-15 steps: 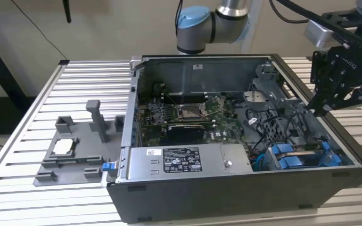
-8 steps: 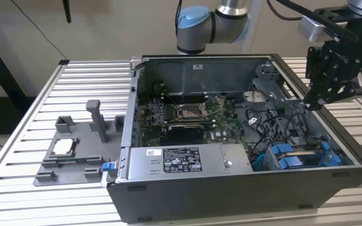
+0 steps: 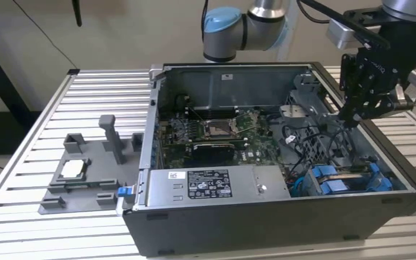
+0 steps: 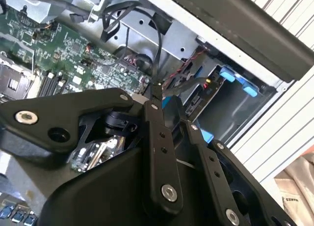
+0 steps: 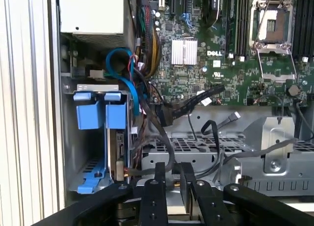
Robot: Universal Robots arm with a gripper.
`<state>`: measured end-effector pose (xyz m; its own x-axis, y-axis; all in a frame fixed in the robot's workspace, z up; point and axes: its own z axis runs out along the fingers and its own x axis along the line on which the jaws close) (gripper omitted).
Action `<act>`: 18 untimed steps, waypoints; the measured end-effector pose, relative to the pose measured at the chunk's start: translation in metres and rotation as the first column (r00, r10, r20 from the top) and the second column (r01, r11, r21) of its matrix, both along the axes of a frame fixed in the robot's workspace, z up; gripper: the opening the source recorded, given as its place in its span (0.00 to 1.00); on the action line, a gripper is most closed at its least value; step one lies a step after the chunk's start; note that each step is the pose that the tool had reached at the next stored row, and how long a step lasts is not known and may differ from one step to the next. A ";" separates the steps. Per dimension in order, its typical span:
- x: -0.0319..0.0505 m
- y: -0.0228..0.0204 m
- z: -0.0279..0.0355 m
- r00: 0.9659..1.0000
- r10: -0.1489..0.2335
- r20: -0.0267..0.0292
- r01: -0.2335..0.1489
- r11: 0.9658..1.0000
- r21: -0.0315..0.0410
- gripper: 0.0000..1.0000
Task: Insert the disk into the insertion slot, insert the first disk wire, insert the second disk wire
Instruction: 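Insert the second disk wire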
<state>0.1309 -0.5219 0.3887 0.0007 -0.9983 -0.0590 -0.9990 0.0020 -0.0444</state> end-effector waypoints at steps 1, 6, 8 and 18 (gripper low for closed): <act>-0.0026 0.0000 0.0002 1.000 0.000 0.002 0.000 1.000 0.000 0.27; -0.0119 -0.0001 0.0041 1.000 0.000 0.015 0.000 1.000 0.000 0.27; -0.0169 -0.0001 0.0047 1.000 0.000 0.025 0.000 1.000 0.000 0.27; -0.0394 -0.0002 0.0050 0.997 0.008 0.079 -0.007 1.000 -0.019 0.27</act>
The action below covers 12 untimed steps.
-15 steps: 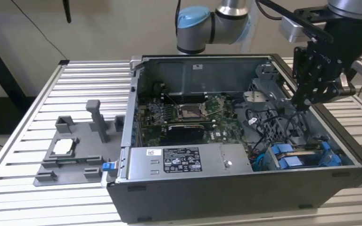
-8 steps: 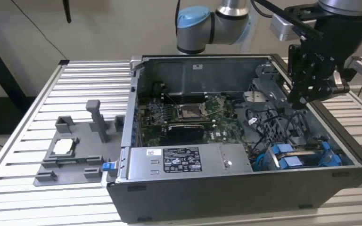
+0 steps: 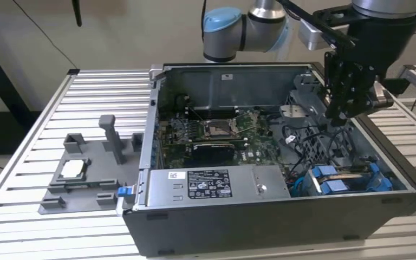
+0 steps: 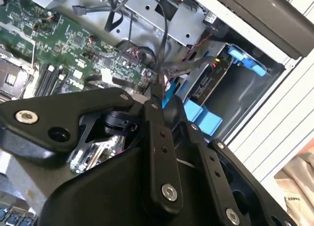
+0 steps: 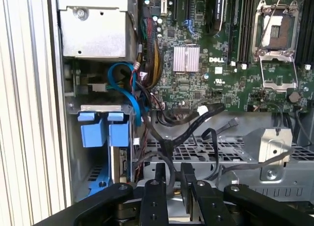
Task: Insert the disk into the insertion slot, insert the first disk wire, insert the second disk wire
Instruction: 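Insert the second disk wire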
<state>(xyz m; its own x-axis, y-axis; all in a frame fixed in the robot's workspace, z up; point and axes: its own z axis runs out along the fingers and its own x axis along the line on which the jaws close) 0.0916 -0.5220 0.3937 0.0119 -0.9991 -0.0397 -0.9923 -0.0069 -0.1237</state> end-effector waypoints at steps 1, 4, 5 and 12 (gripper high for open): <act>-0.0011 0.0000 0.0000 1.000 0.003 0.000 -0.003 1.000 -0.012 0.27; -0.0044 0.0009 0.0000 1.000 0.014 0.000 -0.014 0.999 -0.045 0.27; -0.0058 0.0016 -0.0001 1.000 0.017 0.000 -0.017 0.999 -0.049 0.27; -0.0168 0.0035 -0.0003 0.999 0.036 0.000 -0.036 0.998 -0.054 0.27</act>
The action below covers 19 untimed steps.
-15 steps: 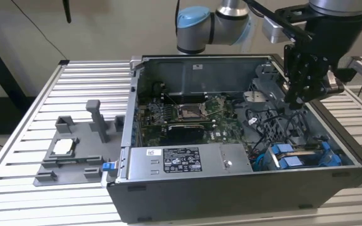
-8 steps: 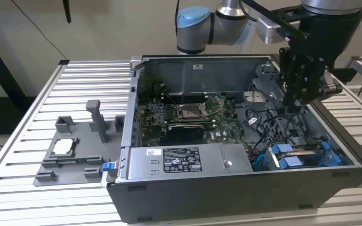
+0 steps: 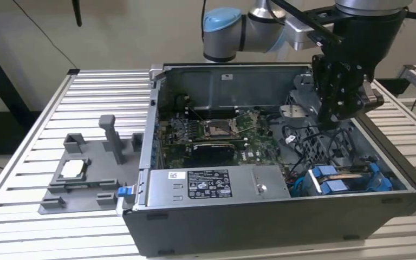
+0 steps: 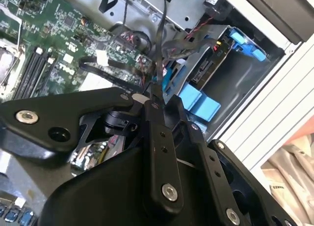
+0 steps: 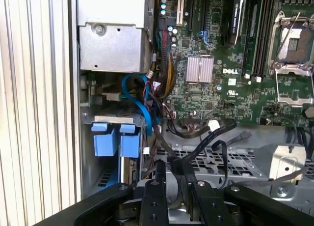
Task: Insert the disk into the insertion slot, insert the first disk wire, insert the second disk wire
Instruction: 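Insert the second disk wire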
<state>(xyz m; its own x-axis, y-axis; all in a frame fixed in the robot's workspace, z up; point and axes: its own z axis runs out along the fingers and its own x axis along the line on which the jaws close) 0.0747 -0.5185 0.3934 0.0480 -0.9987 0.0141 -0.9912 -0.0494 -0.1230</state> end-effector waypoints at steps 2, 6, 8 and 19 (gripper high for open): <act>-0.0025 0.0002 -0.0006 1.000 0.008 0.000 -0.008 1.000 -0.003 0.27; -0.0076 0.0014 -0.0038 1.000 0.026 0.000 -0.026 1.000 -0.003 0.27; -0.0101 0.0020 -0.0052 0.999 0.035 0.000 -0.035 0.999 -0.003 0.27; -0.0151 0.0023 -0.0073 0.997 0.080 0.025 -0.079 0.997 -0.005 0.27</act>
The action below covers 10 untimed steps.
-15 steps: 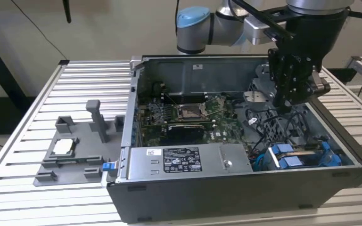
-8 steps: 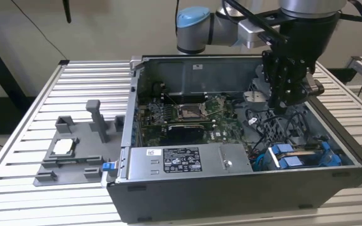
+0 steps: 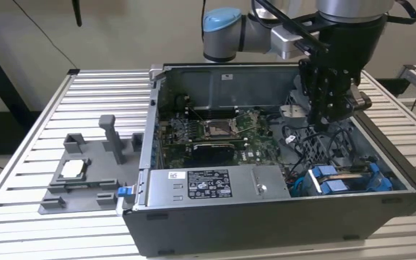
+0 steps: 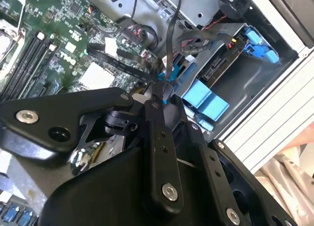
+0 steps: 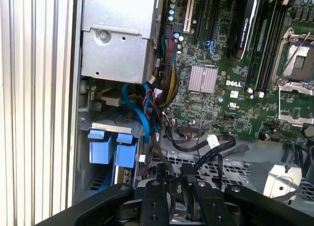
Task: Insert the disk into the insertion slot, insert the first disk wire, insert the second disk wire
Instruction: 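Insert the second disk wire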
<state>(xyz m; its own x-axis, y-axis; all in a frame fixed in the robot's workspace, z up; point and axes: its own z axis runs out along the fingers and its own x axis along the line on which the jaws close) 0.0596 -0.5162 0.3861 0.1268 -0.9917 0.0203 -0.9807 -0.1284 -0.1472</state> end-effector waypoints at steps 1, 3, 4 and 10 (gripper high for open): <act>-0.0002 0.0000 -0.0002 1.000 0.000 0.004 0.000 1.000 0.000 0.27; -0.0008 0.0000 -0.0008 1.000 0.000 0.013 0.000 1.000 0.000 0.27; -0.0010 0.0000 -0.0009 1.000 0.000 0.014 0.000 1.000 -0.001 0.27; -0.0019 0.0000 -0.0010 1.000 0.000 0.015 0.000 1.000 -0.001 0.18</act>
<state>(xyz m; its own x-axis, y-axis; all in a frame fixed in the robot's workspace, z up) 0.0578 -0.5162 0.3850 0.1265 -0.9917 0.0231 -0.9784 -0.1286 -0.1620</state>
